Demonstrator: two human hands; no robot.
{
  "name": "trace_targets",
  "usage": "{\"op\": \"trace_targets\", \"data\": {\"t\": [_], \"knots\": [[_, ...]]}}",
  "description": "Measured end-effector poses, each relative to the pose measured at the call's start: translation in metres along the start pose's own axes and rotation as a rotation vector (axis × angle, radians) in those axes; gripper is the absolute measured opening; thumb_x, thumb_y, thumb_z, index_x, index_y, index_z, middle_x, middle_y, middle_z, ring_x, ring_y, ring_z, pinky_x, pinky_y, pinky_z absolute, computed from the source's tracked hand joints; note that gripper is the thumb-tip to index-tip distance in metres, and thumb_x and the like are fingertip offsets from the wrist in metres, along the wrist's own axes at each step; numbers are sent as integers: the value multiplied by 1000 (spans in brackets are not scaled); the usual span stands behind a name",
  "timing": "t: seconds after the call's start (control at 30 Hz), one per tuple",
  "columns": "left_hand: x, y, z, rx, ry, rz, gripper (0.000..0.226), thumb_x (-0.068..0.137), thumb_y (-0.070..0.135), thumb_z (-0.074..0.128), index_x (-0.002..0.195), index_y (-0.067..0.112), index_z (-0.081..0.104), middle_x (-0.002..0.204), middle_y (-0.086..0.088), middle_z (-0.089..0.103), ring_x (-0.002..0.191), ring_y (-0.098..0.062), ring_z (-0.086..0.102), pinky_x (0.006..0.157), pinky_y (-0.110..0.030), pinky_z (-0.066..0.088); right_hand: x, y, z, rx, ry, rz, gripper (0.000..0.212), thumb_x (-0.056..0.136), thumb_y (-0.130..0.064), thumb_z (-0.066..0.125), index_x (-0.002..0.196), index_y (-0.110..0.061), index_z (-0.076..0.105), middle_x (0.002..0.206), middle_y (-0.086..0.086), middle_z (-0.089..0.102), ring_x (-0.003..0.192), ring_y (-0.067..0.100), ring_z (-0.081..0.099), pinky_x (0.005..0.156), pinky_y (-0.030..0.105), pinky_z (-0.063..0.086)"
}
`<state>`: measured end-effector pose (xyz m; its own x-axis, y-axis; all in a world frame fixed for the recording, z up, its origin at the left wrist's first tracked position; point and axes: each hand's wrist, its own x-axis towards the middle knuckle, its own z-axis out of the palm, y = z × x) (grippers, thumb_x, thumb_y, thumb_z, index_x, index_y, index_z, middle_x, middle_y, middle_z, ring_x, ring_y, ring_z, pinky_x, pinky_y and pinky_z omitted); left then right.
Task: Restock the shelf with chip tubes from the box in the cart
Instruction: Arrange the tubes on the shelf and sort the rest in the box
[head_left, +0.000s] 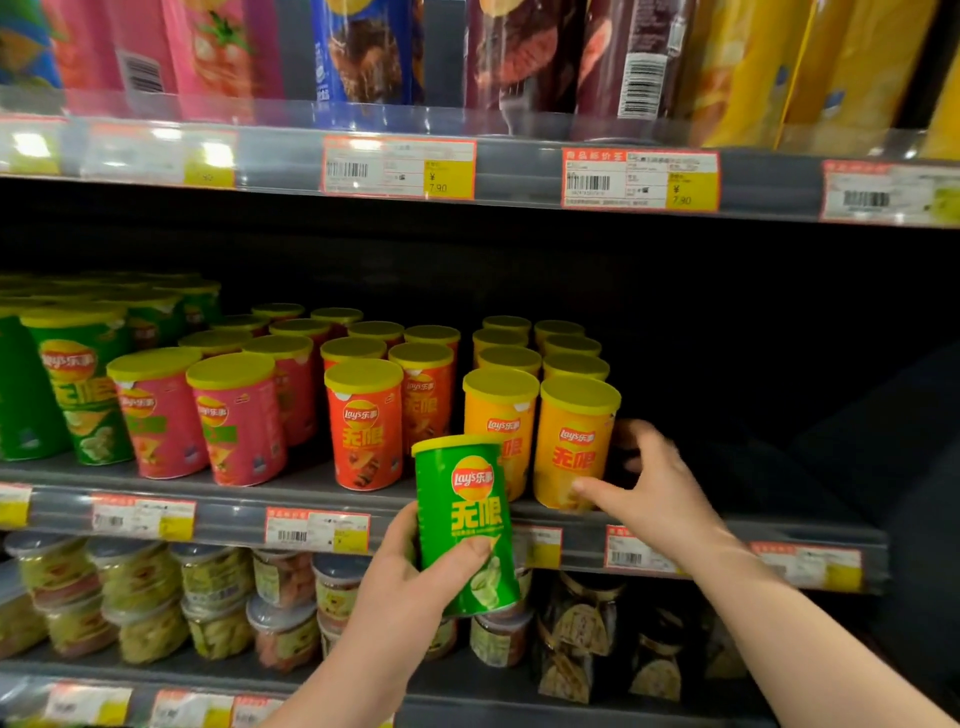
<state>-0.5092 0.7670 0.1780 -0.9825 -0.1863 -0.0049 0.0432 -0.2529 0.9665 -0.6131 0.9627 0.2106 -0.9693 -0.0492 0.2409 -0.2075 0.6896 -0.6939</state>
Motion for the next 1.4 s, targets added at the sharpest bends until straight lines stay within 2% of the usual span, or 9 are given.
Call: {"op": "trace_targets", "data": {"t": [0.1, 0.2, 0.37, 0.5, 0.63, 0.77, 0.93, 1.03, 1.4], "knots": [[0, -2, 14, -11, -77, 14, 58, 62, 31, 82, 112, 31, 53, 95, 4, 74, 86, -13, 71, 69, -23, 50, -13, 5, -10, 44, 106, -94, 42, 82, -31, 71, 119, -26, 52, 114, -9, 51, 104, 10, 51, 81, 19, 40], [0, -6, 32, -10, -141, 13, 60, 61, 30, 85, 112, 32, 54, 95, 7, 74, 86, -10, 71, 65, -18, 52, -27, 5, -18, 242, -58, -95, 16, 83, -26, 71, 91, -33, 59, 92, -9, 63, 91, 11, 60, 77, 18, 48], [2, -6, 76, 23, -273, 83, 53, 63, 25, 83, 107, 35, 56, 91, 12, 74, 85, -9, 71, 64, -17, 54, -54, 14, -40, 379, -446, -5, 57, 57, -55, 72, 109, -45, 50, 115, -17, 63, 107, 2, 60, 94, 27, 51], [9, -6, 102, 67, -292, 116, 42, 72, 32, 67, 109, 42, 53, 100, 16, 71, 84, 2, 68, 63, -12, 51, -56, 29, -57, 392, -353, 27, 79, 48, -53, 76, 120, -36, 50, 117, -12, 65, 108, 5, 61, 98, 36, 50], [18, -10, 103, 301, -200, 205, 47, 80, 39, 66, 123, 41, 49, 120, 16, 58, 107, 0, 57, 84, -17, 48, -39, 38, -73, 349, -171, 83, 88, 49, -53, 80, 127, -30, 47, 126, -7, 60, 113, 12, 58, 101, 42, 46], [27, -22, 78, 717, -72, 383, 13, 82, 47, 63, 92, 45, 54, 104, 23, 56, 104, -1, 54, 90, -25, 46, -1, 44, -77, 342, -1, 102, 59, 71, -26, 80, 117, -25, 43, 117, -2, 60, 104, 14, 58, 97, 36, 45], [41, -33, 50, 1149, 28, 666, 50, 71, 60, 44, 96, 26, 71, 100, 16, 59, 97, -9, 54, 84, -26, 41, 46, 50, -58, 233, 6, 157, 65, 75, -18, 78, 128, -12, 40, 119, 8, 58, 105, 23, 56, 85, 30, 43], [44, -35, 47, 1223, 53, 705, 39, 73, 52, 51, 87, 24, 73, 91, 12, 64, 84, -11, 63, 74, -22, 46, 68, 58, -45, 121, -53, 173, 69, 75, -18, 79, 130, -10, 38, 130, 12, 54, 117, 27, 53, 89, 33, 44], [46, -37, 51, 1253, 113, 742, 34, 69, 48, 51, 81, 25, 74, 87, 11, 65, 90, -3, 48, 84, -12, 36, 105, 80, -27, 241, -82, 113, 64, 77, -13, 78, 129, -4, 43, 131, 16, 55, 118, 28, 54, 95, 33, 43]]}}
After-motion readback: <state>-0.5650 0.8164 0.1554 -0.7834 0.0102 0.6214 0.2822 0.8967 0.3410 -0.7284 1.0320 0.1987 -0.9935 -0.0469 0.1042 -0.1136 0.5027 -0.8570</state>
